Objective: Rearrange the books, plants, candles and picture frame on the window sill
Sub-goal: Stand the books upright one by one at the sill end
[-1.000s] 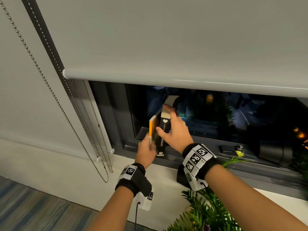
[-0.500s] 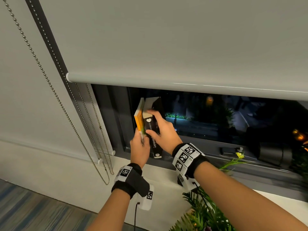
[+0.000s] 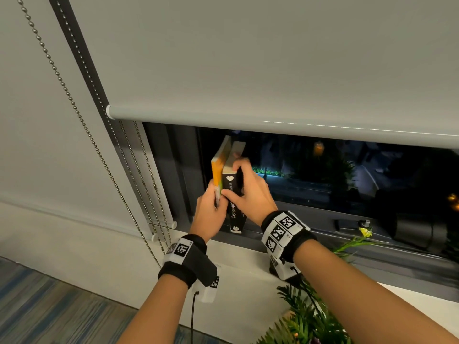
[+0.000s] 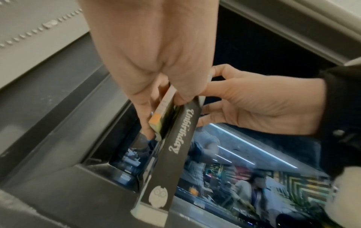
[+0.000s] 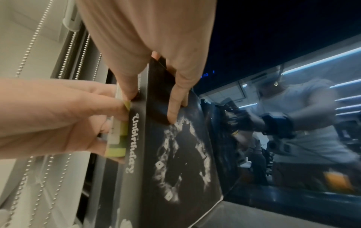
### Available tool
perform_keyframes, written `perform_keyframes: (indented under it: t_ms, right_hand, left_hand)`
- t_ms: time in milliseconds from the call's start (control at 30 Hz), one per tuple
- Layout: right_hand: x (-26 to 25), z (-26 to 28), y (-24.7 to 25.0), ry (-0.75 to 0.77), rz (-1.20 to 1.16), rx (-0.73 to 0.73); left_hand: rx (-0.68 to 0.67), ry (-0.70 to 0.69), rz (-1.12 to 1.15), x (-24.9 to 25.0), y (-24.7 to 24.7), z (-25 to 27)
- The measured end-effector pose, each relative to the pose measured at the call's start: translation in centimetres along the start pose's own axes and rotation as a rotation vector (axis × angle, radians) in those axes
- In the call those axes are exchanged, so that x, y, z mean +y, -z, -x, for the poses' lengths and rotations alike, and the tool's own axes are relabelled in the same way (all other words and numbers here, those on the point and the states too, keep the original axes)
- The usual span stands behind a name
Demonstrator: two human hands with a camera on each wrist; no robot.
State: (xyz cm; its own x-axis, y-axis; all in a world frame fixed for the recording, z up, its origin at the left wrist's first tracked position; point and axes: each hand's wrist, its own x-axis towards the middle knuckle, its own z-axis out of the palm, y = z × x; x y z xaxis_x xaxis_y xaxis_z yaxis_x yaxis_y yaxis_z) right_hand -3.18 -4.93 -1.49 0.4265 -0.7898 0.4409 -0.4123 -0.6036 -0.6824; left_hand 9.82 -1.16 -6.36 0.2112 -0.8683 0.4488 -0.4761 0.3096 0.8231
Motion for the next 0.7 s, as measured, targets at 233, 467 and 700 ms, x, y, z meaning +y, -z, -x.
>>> perform_keyframes:
  t_ms: [233, 467, 700]
  right_hand:
    - [0.4, 1.0, 1.7, -0.025, 0.139, -0.062]
    - [0.6, 2.0, 2.3, 0.017, 0.212, -0.060]
    - [0.9, 2.7, 2.6, -0.026, 0.216, -0.027]
  left_hand:
    - [-0.004, 0.115, -0.029, -1.6, -1.6, 1.4]
    - [0.107, 0.126, -0.079, -1.3, -1.9, 2.4]
    - [0.245, 0.040, -0.088, 0.4, -0.7, 2.7]
